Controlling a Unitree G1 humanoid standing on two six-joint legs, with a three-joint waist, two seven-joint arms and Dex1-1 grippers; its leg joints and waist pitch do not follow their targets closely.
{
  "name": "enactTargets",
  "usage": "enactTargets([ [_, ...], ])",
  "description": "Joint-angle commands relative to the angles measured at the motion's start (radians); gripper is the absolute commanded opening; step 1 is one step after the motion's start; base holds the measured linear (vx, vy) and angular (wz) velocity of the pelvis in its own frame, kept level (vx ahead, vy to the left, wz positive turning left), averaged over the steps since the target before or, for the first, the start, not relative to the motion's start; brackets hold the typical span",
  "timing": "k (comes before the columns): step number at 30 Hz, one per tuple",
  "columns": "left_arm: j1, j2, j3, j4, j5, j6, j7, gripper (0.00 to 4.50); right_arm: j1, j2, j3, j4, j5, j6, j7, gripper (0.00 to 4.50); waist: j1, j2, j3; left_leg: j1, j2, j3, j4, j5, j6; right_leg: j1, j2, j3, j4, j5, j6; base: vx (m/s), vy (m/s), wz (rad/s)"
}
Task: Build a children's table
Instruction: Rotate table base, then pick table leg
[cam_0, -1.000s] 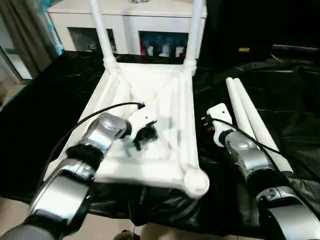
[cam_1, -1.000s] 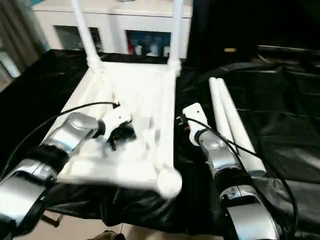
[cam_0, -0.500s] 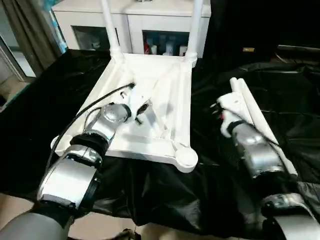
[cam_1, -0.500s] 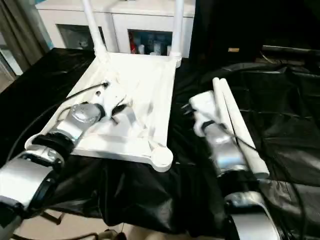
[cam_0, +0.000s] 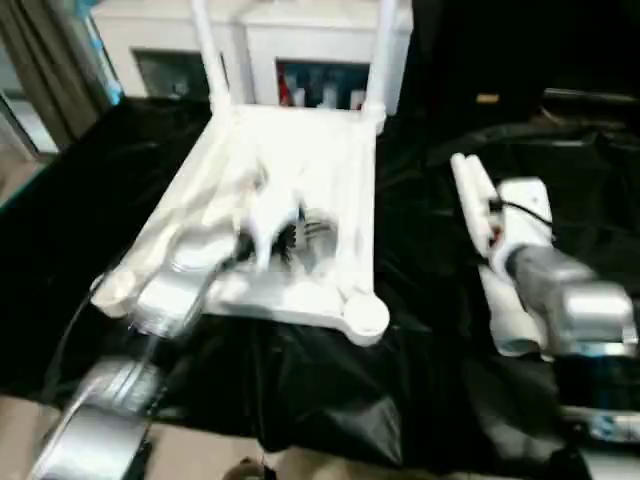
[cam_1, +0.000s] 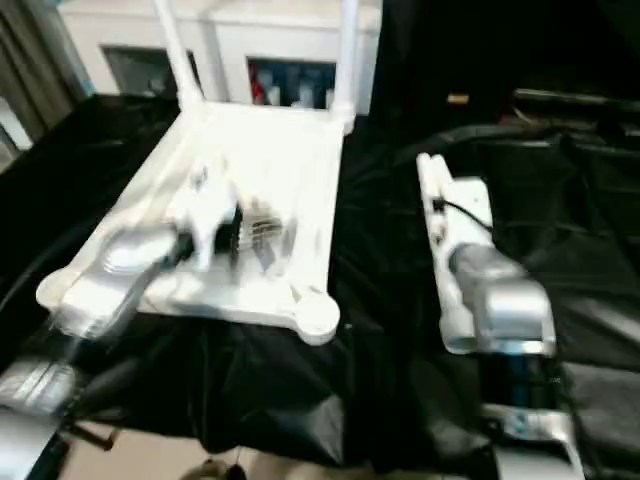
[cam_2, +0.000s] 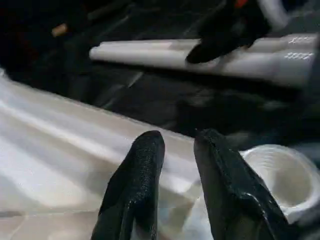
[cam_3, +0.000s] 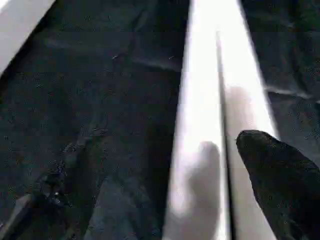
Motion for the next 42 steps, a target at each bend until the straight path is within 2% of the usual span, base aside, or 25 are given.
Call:
enactTargets([
  [1,0.03,0.005,-0.019,-0.099,-0.007,0.058,-0.031,1.35,0.01,-0.03,0.006,-0.036,0.005,0.088,0.007,4.39,-0.005,-0.022,-0.07,0.033,0.017,-0.006,-0.073,-0.214,-0.047,0.038,-0.037,0.034,-0.078,-0.21,-0.174,0.0,0.0,0.0],
  [3,0.05,0.008,-0.025,-0.14,-0.006,0.084,-0.038,1.35,0.009,-0.035,-0.003,-0.041,0.016,0.125,0.012,4.39,-0.006,-0.021,-0.072,0.034,0.016,-0.006,-0.074,-0.198,-0.058,0.038,-0.036,0.035,-0.078,-0.198,-0.15,0.0,0.0,0.0],
  [4,0.071,0.014,-0.03,-0.191,-0.014,0.131,-0.034,1.35,0.009,-0.043,-0.004,-0.053,0.023,0.167,0.021,4.39,-0.008,-0.027,-0.074,0.032,0.016,-0.006,-0.073,-0.179,-0.061,0.041,-0.035,0.036,-0.072,-0.172,-0.144,0.0,0.0,0.0],
  [5,0.071,0.014,-0.03,-0.191,-0.014,0.131,-0.034,1.35,0.009,-0.043,-0.004,-0.053,0.023,0.167,0.021,4.39,-0.009,-0.026,-0.074,0.032,0.015,-0.005,-0.072,-0.172,-0.059,0.04,-0.033,0.036,-0.073,-0.162,-0.142,0.0,0.0,0.0],
  [8,0.085,0.03,-0.046,-0.248,-0.028,0.179,-0.022,1.35,0.008,-0.057,0.004,-0.068,0.035,0.236,0.039,4.39,-0.009,-0.032,-0.074,0.03,0.011,-0.002,-0.068,-0.155,-0.055,0.042,-0.032,0.037,-0.073,-0.139,-0.14,0.0,0.0,0.0],
  [10,0.09,0.038,-0.051,-0.283,-0.029,0.211,-0.015,1.35,0.013,-0.056,-0.002,-0.079,0.036,0.263,0.036,4.39,-0.007,-0.03,-0.074,0.03,0.011,-0.002,-0.067,-0.139,-0.054,0.043,-0.033,0.038,-0.072,-0.134,-0.138,0.0,0.0,0.0],
  [18,0.104,0.051,-0.062,-0.343,-0.037,0.259,-0.048,1.35,0.012,-0.03,-0.047,-0.089,0.083,0.324,0.059,4.39,-0.007,-0.031,-0.077,0.031,0.01,-0.002,-0.065,-0.128,-0.053,0.043,-0.03,0.037,-0.07,-0.123,-0.145,0.0,0.0,0.0],
  [20,0.109,0.056,-0.066,-0.36,-0.05,0.266,-0.055,1.35,0.015,-0.03,-0.043,-0.093,0.086,0.337,0.062,4.39,-0.006,-0.032,-0.077,0.031,0.01,-0.002,-0.064,-0.121,-0.055,0.044,-0.03,0.036,-0.069,-0.116,-0.146,0.0,0.0,0.0],
  [21,0.111,0.062,-0.072,-0.376,-0.06,0.281,-0.063,1.35,0.017,-0.032,-0.038,-0.096,0.088,0.346,0.067,4.39,-0.007,-0.037,-0.077,0.03,0.01,-0.001,-0.064,-0.116,-0.053,0.045,-0.03,0.037,-0.068,-0.11,-0.146,0.0,0.0,0.0],
  [22,0.113,0.067,-0.077,-0.388,-0.066,0.294,-0.068,1.35,0.019,-0.033,-0.034,-0.098,0.09,0.353,0.07,4.39,-0.006,-0.033,-0.078,0.031,0.01,-0.002,-0.063,-0.11,-0.052,0.044,-0.03,0.036,-0.066,-0.105,-0.148,0.0,0.0,0.0],
  [25,0.13,0.096,-0.098,-0.439,-0.075,0.326,-0.106,1.35,0.019,-0.03,-0.021,-0.107,0.103,0.377,0.08,4.39,-0.006,-0.033,-0.078,0.032,0.01,-0.001,-0.064,-0.106,-0.053,0.043,-0.029,0.036,-0.065,-0.104,-0.15,0.0,0.0,0.0],
  [26,0.132,0.098,-0.102,-0.444,-0.074,0.325,-0.111,1.35,0.018,-0.03,-0.021,-0.106,0.104,0.378,0.08,4.39,-0.007,-0.04,-0.077,0.031,0.009,0.001,-0.063,-0.109,-0.052,0.043,-0.028,0.036,-0.068,-0.11,-0.148,0.0,0.0,0.0],
  [27,0.134,0.1,-0.105,-0.448,-0.075,0.324,-0.114,1.35,0.017,-0.03,-0.021,-0.106,0.105,0.38,0.08,4.39,-0.005,-0.037,-0.077,0.032,0.01,0.0,-0.064,-0.117,-0.056,0.043,-0.031,0.037,-0.068,-0.127,-0.146,0.0,0.0,0.0],
  [32,0.139,0.128,-0.138,-0.461,-0.042,0.32,-0.131,1.35,0.016,-0.04,0.009,-0.097,0.112,0.404,0.092,4.39,-0.007,-0.042,-0.074,0.034,0.01,-0.001,-0.067,-0.144,-0.068,0.04,-0.03,0.037,-0.072,-0.175,-0.122,0.0,0.0,0.0],
  [33,0.138,0.128,-0.141,-0.463,-0.04,0.324,-0.126,1.35,0.02,-0.044,0.018,-0.097,0.114,0.407,0.099,4.22,-0.008,-0.045,-0.075,0.034,0.011,-0.002,-0.067,-0.149,-0.072,0.041,-0.03,0.037,-0.073,-0.181,-0.118,0.0,0.0,0.0],
  [36,0.137,0.132,-0.145,-0.47,-0.043,0.333,-0.119,1.35,0.023,-0.045,0.025,-0.095,0.117,0.407,0.101,4.0,-0.007,-0.046,-0.076,0.035,0.011,-0.002,-0.067,-0.153,-0.078,0.04,-0.031,0.037,-0.073,-0.188,-0.116,0.0,0.0,0.0],
  [37,0.136,0.133,-0.146,-0.473,-0.041,0.336,-0.117,1.35,0.024,-0.047,0.03,-0.09,0.122,0.408,0.104,3.92,-0.007,-0.05,-0.076,0.035,0.011,-0.003,-0.067,-0.152,-0.079,0.041,-0.031,0.037,-0.072,-0.186,-0.115,0.0,0.0,0.0],
  [42,0.13,0.135,-0.149,-0.475,-0.037,0.339,-0.11,1.35,0.031,-0.044,0.037,-0.058,0.131,0.4,0.119,3.49,-0.006,-0.054,-0.078,0.034,0.011,-0.002,-0.067,-0.146,-0.078,0.041,-0.031,0.037,-0.071,-0.168,-0.117,0.0,0.0,0.0],
])
